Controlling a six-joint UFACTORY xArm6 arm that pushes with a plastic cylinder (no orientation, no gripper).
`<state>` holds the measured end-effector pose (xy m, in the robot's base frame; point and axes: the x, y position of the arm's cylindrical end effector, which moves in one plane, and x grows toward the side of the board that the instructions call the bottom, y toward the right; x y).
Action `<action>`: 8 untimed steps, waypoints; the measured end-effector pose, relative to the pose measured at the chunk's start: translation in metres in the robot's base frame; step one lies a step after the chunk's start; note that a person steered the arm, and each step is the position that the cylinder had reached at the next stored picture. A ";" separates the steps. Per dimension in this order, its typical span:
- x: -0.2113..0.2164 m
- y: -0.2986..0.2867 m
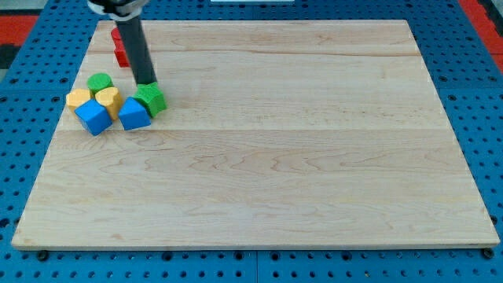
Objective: Move the red blocks to the top left corner of the board
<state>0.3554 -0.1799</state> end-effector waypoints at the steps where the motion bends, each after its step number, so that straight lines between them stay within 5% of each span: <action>1: -0.010 -0.003; 4: -0.016 -0.004; 8: -0.077 -0.031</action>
<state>0.2786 -0.2114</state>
